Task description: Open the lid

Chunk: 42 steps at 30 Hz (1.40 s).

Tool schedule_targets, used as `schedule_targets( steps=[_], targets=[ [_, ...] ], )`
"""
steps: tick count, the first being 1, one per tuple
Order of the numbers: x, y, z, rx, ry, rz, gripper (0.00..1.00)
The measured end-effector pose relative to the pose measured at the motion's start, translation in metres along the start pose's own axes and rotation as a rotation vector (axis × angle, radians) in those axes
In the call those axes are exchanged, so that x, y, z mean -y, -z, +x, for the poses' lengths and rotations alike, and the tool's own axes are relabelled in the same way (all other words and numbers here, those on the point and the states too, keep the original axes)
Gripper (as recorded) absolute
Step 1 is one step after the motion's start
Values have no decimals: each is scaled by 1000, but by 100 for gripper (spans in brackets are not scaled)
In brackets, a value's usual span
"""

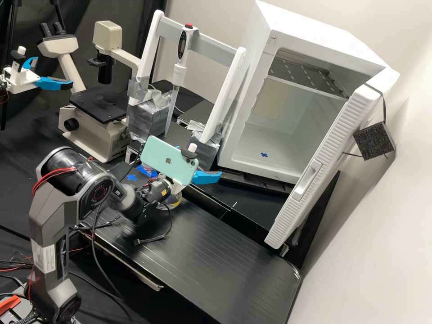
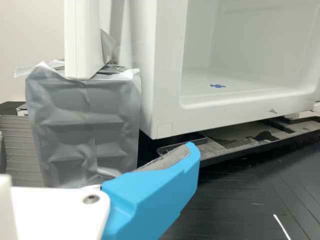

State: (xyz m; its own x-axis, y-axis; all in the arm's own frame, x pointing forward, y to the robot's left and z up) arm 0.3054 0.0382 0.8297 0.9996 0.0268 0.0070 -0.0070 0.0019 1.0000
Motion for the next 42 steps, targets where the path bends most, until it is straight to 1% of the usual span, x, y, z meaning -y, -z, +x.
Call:
schedule_targets(
  steps=[8, 12, 15, 20, 23, 24, 27, 28, 29, 32, 35, 37, 40, 42],
  targets=[
    [0, 0, 0, 0, 0, 0, 100],
    [1, -2, -6, 1, -3, 0, 100],
    [-2, -6, -20, -4, -10, -4, 100],
    [-14, -12, -57, -52, -80, 23, 100],
    [-18, -16, -80, -79, -114, 27, 100],
    [-19, -16, -87, -85, -127, 26, 100],
    [-18, -17, -108, -93, -129, 20, 100],
    [-15, -17, -115, -92, -119, 16, 100],
    [-14, -17, -123, -100, -119, 4, 100],
    [-10, -16, -137, -116, -97, -9, 100],
    [-10, -12, -144, -140, -99, -33, 100],
    [-11, -11, -145, -152, -108, -42, 100],
    [-11, -10, -145, -157, -103, -45, 100],
    [-9, -12, -143, -153, -88, -40, 100]
  ],
)
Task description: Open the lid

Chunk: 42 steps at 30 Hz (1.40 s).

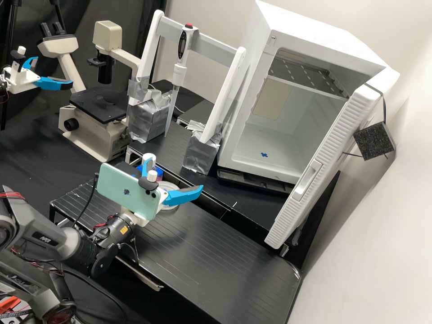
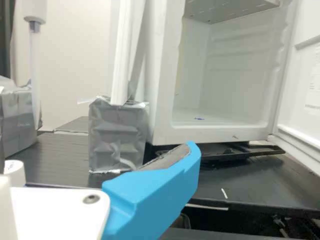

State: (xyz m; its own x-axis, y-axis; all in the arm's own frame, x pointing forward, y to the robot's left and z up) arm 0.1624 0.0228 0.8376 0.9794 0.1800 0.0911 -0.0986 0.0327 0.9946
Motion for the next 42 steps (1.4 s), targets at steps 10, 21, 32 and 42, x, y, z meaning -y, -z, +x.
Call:
schedule_targets(
  steps=[10, 21, 32, 42],
  targets=[
    [15, -10, 5, 29, 113, 13, 100],
    [15, -17, 1, 30, 169, -38, 100],
    [16, -23, 0, 59, 185, -36, 0],
    [15, -25, 0, 64, 186, -42, 0]
  ],
)
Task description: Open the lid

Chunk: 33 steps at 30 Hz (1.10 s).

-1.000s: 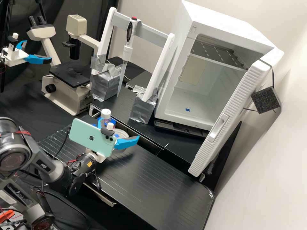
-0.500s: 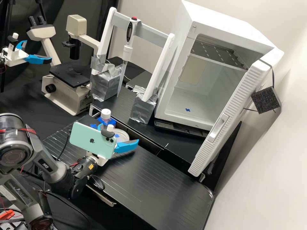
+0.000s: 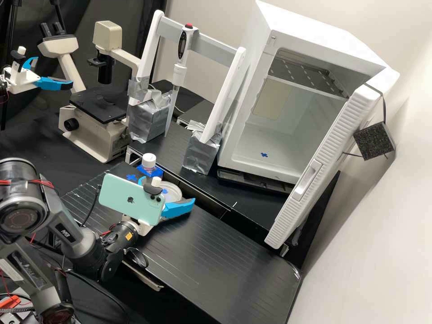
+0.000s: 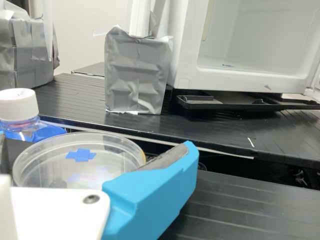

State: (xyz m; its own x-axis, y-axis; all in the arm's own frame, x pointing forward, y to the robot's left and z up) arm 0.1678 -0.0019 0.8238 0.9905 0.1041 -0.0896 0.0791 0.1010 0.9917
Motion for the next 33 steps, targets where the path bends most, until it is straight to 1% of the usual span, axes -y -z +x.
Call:
schedule_targets(
  steps=[19, 22, 27, 33],
  targets=[
    [0, 0, -1, -6, 12, -7, 0],
    [-1, 0, -2, -7, 8, 6, 0],
    [-2, 2, -3, -12, 1, 3, 0],
    [-2, 2, -3, -13, 0, 21, 0]
  ],
)
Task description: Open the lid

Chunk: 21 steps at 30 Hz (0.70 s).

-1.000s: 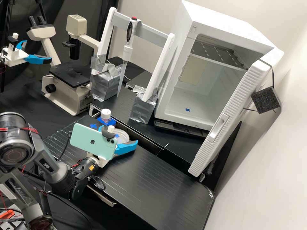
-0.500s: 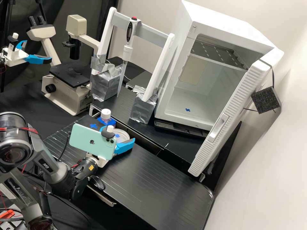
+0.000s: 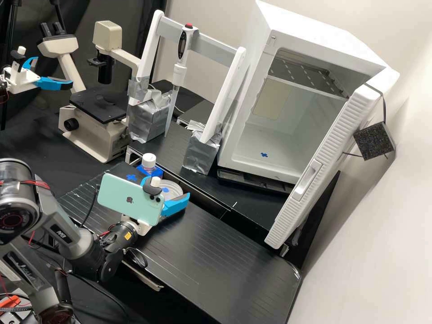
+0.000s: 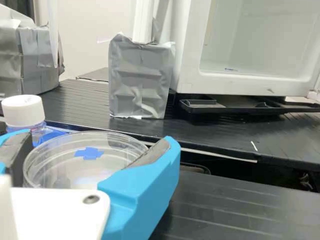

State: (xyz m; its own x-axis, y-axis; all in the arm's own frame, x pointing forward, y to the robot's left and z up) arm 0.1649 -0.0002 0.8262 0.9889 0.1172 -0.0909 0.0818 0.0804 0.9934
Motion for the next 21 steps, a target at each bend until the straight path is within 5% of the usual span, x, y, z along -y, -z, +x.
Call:
schedule_targets(
  steps=[12, 21],
  targets=[
    [-11, 7, -12, -21, -36, 8, 0],
    [-26, 13, -25, -13, -149, 22, 0]
  ],
)
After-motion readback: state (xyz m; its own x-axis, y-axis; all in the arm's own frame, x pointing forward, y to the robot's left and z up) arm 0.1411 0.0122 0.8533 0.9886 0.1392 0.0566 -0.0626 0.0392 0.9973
